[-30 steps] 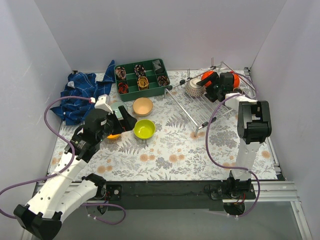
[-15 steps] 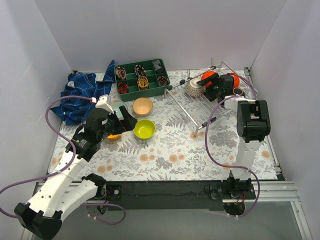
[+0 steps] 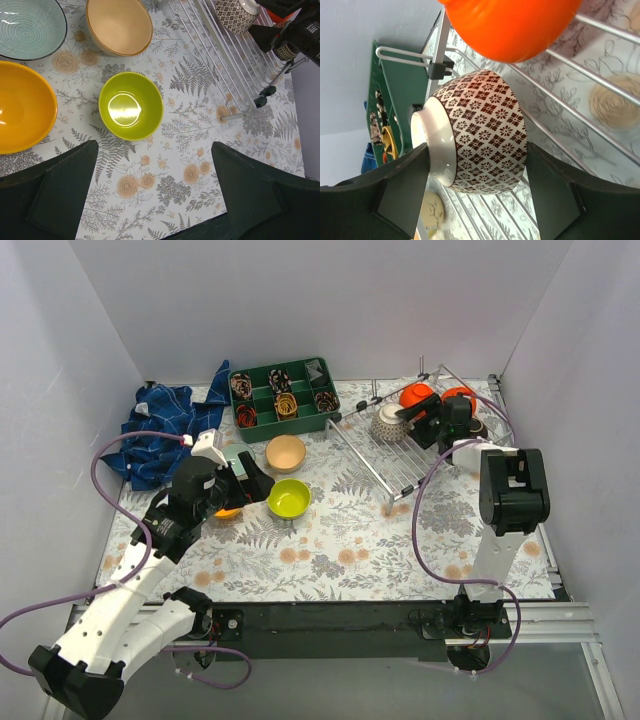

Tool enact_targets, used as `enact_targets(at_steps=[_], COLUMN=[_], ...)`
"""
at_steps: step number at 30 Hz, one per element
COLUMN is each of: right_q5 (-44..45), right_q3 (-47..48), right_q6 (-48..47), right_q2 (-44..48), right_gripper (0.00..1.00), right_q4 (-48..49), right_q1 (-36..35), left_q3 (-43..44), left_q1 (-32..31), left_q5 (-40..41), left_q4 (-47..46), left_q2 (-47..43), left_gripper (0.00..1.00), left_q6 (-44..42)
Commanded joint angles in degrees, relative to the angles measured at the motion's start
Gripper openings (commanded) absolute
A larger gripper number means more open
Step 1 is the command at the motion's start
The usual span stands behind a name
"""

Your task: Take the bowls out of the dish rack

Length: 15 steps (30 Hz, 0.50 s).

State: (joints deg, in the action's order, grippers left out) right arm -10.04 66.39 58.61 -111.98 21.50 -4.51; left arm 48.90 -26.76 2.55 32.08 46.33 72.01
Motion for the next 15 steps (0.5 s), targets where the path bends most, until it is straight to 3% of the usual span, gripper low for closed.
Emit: enact_targets(at_steps=[1, 7, 15], right_q5=[-1.99, -3.58, 0.36], right_q3=[-3.02, -4.95, -2.50], right_q6=[-2.53, -8.94, -25.98], right_q2=[7.20, 13.09, 21.10], right_gripper=[0.21, 0.09, 0.01], right_q4=[-0.93, -1.98, -13.82], right_q1=[-0.67, -0.76, -4.09], left_q3=[0.75, 0.84, 1.28], left_q1=[-0.04, -0.04, -0.13], left_q5=[-0.08, -0.44, -1.49], left_q4=[-0.78, -0.96, -1.40], left_q2=[-1.50, -1.85, -1.06], left_gripper=[0.98, 0.98, 0.98], left_q6=[-0.29, -0.29, -0.20])
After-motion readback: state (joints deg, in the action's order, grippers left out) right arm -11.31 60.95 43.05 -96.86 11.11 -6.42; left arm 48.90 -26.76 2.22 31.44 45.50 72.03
